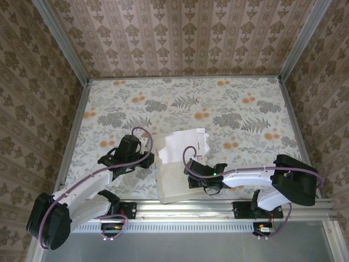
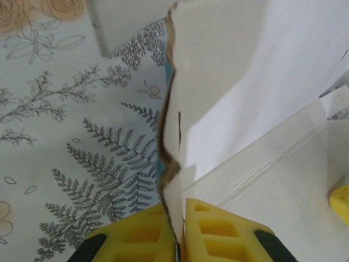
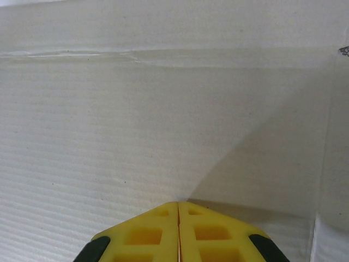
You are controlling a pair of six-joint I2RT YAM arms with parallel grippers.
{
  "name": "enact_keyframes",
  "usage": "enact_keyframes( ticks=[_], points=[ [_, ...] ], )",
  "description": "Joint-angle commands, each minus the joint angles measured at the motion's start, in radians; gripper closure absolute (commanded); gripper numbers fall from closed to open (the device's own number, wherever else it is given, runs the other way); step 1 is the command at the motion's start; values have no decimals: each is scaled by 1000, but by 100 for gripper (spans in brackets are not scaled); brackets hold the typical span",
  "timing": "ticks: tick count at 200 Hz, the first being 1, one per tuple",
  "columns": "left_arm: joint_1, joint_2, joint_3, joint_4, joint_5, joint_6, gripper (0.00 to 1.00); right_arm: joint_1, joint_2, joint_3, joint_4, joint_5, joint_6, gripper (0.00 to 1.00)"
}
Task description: Fold the paper box
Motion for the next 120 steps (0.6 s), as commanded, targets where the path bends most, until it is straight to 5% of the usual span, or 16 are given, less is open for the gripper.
enact_keyframes(
  ticks=[1,120],
  points=[
    [-25,-8,-19,38,-48,-24,90,13,24,4,-3,62,61,90],
    [-67,153,-17,401,-32,35,100,24,13,-63,67,263,342,91]
  ],
)
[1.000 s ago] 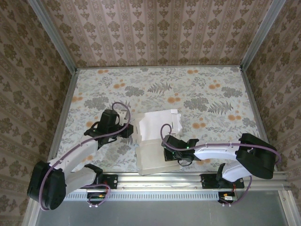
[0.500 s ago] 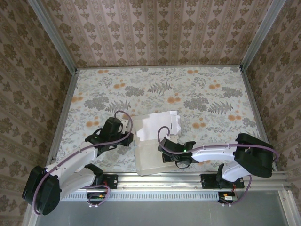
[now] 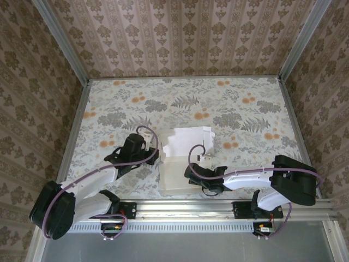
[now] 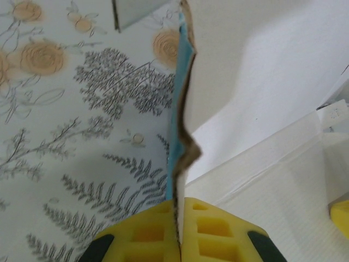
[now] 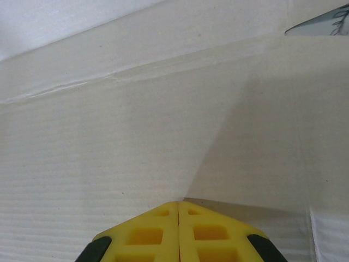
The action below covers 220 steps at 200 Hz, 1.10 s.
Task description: Fold the paper box
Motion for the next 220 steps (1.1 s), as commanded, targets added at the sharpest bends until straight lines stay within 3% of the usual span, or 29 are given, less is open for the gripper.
enact_keyframes(
  ticks=[1,64,102,192,220],
  points=[
    [-26,36,-1,144,4,37,100,4,12,-17,-3,68,65,91],
    [-37,122,13,277,0,114,99,6,49,17,92,14,-24,91],
    [-42,144,14,264,8,146,98,20,75,52,138,-30,-108,91],
    [-80,101,-40,200,-99,181,97,31,42,80,143,-39,-191,89],
    [-90,113,-48,215,-113,178,97,24,48,106,115,-103,-248,88]
  ],
)
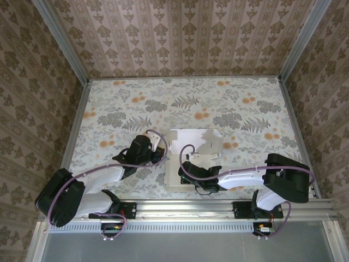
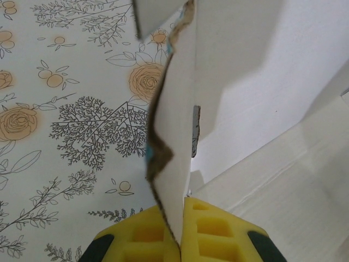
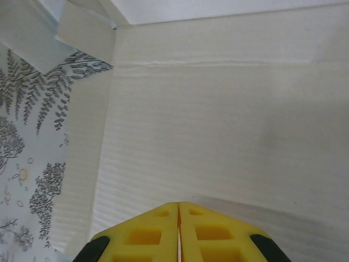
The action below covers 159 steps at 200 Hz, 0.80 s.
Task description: Fold the paper box
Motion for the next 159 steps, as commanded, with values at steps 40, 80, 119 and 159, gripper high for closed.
enact_keyframes(
  ticks=[40,80,119,159],
  points=[
    [-18,4,-8,-4,-35,22,97,3,24,40,-95,-147,-84,88],
    [-22,11,-6,-1,-37,17,97,22,54,24,-99,-170,-72,91],
    [-44,12,-9,-9,-43,2,97,32,112,49,-75,-131,-17,97],
    [-49,-2,-2,-36,-36,-4,99,33,139,86,-66,-133,-29,99]
  ],
)
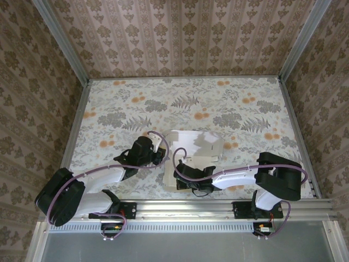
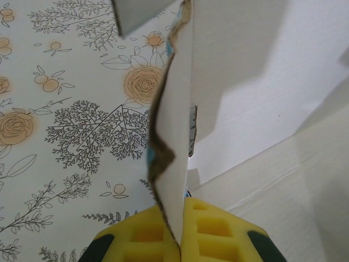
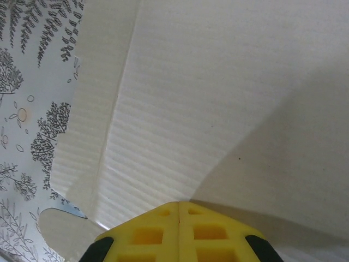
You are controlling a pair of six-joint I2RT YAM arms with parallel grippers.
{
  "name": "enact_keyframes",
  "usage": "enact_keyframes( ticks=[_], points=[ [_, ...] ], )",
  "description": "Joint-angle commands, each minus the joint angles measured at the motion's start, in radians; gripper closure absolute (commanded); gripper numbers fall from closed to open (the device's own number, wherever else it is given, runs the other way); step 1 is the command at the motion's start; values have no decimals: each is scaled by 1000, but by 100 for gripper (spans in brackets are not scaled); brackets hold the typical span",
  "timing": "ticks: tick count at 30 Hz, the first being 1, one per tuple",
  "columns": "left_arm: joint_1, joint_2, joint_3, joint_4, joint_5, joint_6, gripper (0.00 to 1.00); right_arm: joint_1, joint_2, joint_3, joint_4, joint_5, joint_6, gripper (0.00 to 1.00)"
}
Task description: Fold the paper box
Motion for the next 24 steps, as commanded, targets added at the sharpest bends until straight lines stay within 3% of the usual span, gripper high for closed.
enact_keyframes(
  ticks=[1,24],
  points=[
    [-10,-6,0,-50,6,-3,99,7,51,19,-29,12,10,99],
    [-36,-40,-74,-80,-9,-81,100,7,80,50,-4,22,5,99]
  ],
)
